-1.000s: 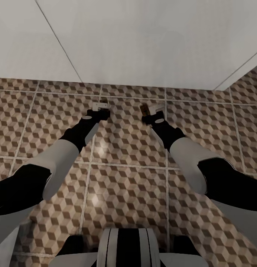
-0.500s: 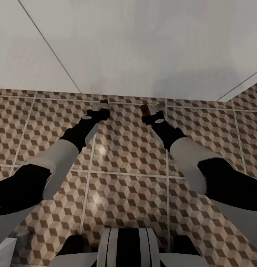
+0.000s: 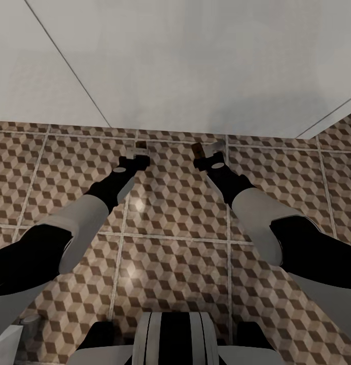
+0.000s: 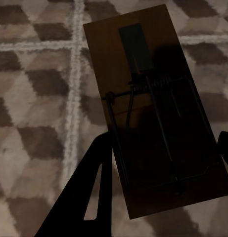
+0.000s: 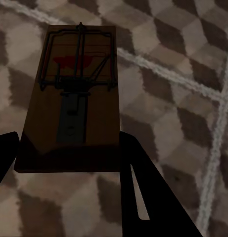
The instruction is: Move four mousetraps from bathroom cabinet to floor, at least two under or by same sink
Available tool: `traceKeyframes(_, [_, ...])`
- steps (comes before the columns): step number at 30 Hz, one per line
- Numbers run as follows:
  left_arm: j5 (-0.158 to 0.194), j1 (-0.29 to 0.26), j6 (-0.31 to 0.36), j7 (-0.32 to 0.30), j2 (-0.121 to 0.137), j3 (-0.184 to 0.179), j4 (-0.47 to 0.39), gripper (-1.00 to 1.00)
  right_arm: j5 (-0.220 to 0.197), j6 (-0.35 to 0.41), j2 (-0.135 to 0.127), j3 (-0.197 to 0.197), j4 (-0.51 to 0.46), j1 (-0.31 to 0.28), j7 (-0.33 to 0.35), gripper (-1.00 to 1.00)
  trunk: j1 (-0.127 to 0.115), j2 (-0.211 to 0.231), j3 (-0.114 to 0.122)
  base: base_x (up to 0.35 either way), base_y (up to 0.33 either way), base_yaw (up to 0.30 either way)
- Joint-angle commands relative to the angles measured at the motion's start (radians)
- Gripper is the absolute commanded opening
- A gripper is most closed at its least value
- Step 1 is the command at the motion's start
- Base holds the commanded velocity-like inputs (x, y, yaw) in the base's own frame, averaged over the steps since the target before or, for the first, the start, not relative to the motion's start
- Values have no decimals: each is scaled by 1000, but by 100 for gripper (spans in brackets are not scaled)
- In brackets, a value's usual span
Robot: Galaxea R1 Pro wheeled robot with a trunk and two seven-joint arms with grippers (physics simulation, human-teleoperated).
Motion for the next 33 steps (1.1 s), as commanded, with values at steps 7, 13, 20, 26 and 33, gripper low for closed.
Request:
traceKeyframes(7, [9,0,-8,8,-3,-9,6,-100,5,-27,0,6,8,0,-2,-100,0,0,0,0,0,0])
traceKeyframes(13, [9,0,-10,8,0,-9,6,-100,5,-42,0,6,27,0,-2,-100,0,0,0,0,0,0])
traceKeyframes(20, [9,0,-11,8,0,-9,23,-100,5,-70,0,6,56,0,0,-100,0,0,0,0,0,0])
traceKeyframes(26, [9,0,-11,8,-1,-9,41,-100,5,-102,0,5,85,0,0,-100,0,0,0,0,0,0])
traceKeyframes(33, [9,0,-62,8,-2,-9,75,-100,5,-114,0,5,95,0,1,-100,0,0,0,0,0,0])
